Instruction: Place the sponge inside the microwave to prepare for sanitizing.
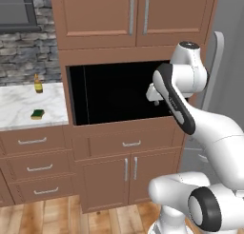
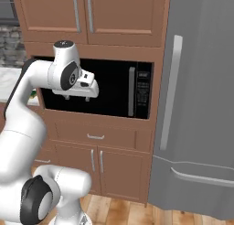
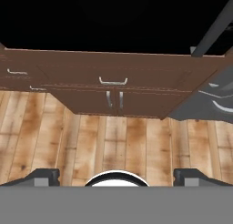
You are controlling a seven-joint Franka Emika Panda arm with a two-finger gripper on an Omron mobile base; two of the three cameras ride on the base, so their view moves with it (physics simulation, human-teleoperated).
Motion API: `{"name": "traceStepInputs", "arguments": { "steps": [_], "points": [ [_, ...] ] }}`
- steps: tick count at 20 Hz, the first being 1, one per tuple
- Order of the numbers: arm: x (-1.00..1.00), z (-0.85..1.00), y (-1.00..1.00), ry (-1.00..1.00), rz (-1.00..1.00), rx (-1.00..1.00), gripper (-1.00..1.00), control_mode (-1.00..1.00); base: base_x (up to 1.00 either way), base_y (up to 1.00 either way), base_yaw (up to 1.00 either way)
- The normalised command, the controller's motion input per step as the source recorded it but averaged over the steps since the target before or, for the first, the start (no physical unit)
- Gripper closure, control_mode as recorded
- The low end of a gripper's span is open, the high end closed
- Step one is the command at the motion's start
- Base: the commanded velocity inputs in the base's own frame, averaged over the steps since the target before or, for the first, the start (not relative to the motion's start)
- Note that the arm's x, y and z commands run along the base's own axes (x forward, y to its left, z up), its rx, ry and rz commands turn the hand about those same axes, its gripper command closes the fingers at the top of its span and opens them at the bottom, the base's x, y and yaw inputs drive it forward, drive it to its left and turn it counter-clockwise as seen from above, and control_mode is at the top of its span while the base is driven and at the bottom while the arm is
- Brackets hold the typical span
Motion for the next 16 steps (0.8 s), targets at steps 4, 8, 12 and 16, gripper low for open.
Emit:
{"name": "traceStepInputs", "arguments": {
  "steps": [4, 8, 12, 16],
  "points": [
    [0.0, 0.0, 0.0, 0.0, 0.0, 0.0, -1.0, 1.0, -0.38, 0.0, 0.0],
    [0.0, 0.0, 0.0, 0.0, 0.0, 0.0, -1.0, 1.0, -0.37, 0.0, 0.0],
    [0.0, 0.0, 0.0, 0.0, 0.0, 0.0, -1.0, 1.0, -0.14, 0.0, 0.0],
    [0.0, 0.0, 0.0, 0.0, 0.0, 0.0, -1.0, -1.0, 0.0, 0.0, 0.0]
  ]
}}
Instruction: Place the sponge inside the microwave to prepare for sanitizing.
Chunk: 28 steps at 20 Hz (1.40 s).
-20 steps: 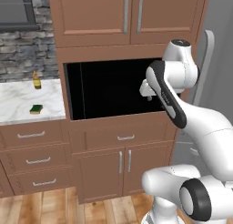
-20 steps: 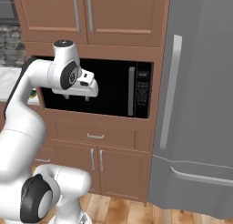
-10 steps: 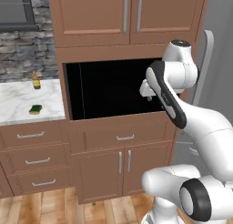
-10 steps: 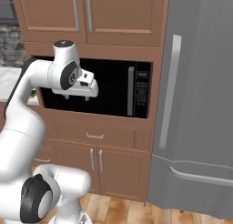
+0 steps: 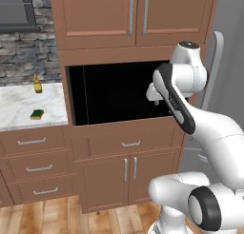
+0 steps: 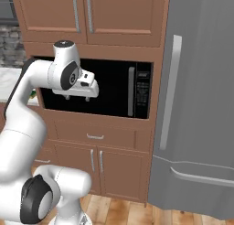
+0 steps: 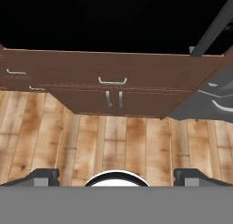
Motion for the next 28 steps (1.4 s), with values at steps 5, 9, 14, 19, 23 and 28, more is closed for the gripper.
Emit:
{"name": "traceStepInputs", "arguments": {
  "steps": [5, 9, 14, 19, 23, 28],
  "points": [
    [0.0, 0.0, -0.03, -0.05, 0.0, 0.01, -1.0, -1.0, 0.0, 0.0, 0.0],
    [0.0, 0.0, -0.25, -0.25, 0.0, 0.07, -1.0, -1.0, 0.0, 0.0, 0.0],
    [0.15, -0.01, -0.44, -0.21, 0.06, 0.0, -1.0, -1.0, 0.0, 0.0, 0.0],
    [0.35, 0.0, -0.52, -0.05, 0.05, 0.0, -1.0, -1.0, 0.0, 0.0, 0.0],
    [0.51, -0.04, -0.45, 0.0, 0.13, 0.0, -1.0, -1.0, 0.0, 0.0, 0.0],
    [0.52, -0.01, -0.44, -0.02, 0.09, 0.0, -1.0, -1.0, 0.0, 0.0, 0.0]
  ]
}}
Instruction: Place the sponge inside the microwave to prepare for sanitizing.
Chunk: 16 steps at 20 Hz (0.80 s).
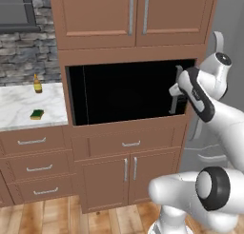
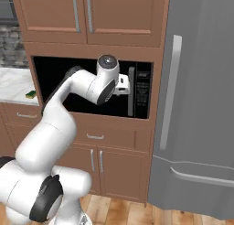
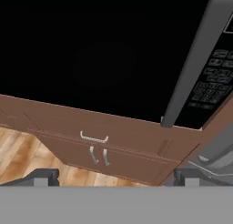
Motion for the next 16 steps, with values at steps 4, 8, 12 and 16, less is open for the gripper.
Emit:
{"name": "traceStepInputs", "arguments": {
  "steps": [4, 8, 12, 16],
  "points": [
    [0.55, -0.1, -0.25, -0.07, 0.01, 0.0, -1.0, -1.0, 0.0, 0.0, 0.0],
    [0.6, -0.05, -0.24, 0.0, 0.0, 0.0, -1.0, -1.0, 0.0, 0.0, 0.0],
    [0.57, -0.15, -0.13, 0.0, -0.04, 0.0, -1.0, -1.0, 0.0, 0.0, 0.0],
    [0.53, -0.21, -0.19, 0.0, -0.07, 0.02, -1.0, -1.0, 0.0, 0.0, 0.0]
  ]
}}
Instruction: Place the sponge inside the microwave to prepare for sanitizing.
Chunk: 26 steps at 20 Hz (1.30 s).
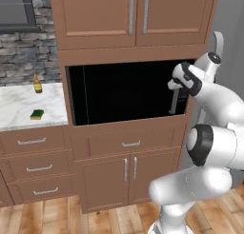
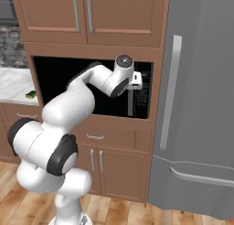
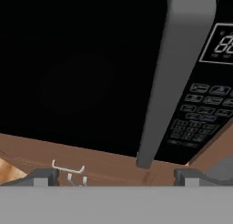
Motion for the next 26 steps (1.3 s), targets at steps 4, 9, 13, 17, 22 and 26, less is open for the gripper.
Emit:
{"name": "traceStepInputs", "arguments": {
  "steps": [4, 9, 13, 17, 22, 26],
  "points": [
    [0.47, -0.23, -0.19, -0.01, -0.08, 0.0, -1.0, -1.0, 0.0, 0.0, 0.0],
    [0.45, -0.26, -0.05, -0.1, -0.06, 0.0, -1.0, -1.0, 0.0, 0.0, 0.0],
    [0.49, -0.23, 0.0, -0.1, -0.02, 0.0, -1.0, -1.0, 0.0, 0.0, 0.0],
    [0.51, -0.24, -0.01, -0.07, 0.0, 0.0, -1.0, -1.0, 0.0, 0.0, 0.0],
    [0.51, -0.2, -0.06, 0.0, 0.0, 0.0, -1.0, -1.0, 0.0, 0.0, 0.0],
    [0.48, -0.19, -0.03, 0.0, 0.0, 0.0, -1.0, -1.0, 0.0, 0.0, 0.0]
  ]
}}
